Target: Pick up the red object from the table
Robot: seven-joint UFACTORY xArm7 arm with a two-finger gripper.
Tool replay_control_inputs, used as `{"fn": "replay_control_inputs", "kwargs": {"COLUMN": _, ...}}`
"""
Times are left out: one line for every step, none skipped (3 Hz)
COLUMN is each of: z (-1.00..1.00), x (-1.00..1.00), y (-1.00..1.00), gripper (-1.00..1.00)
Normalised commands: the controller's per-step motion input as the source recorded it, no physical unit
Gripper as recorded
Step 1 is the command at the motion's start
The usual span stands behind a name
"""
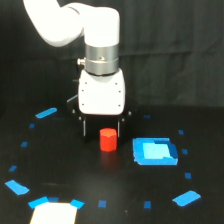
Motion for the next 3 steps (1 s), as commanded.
{"fn": "replay_control_inputs", "kwargs": {"z": -1.00, "x": 1.00, "y": 1.00, "gripper": -1.00}}
{"fn": "replay_control_inputs", "kwargs": {"z": -1.00, "x": 1.00, "y": 1.00, "gripper": -1.00}}
{"fn": "replay_control_inputs", "kwargs": {"z": -0.43, "x": -1.00, "y": -0.46, "gripper": 1.00}}
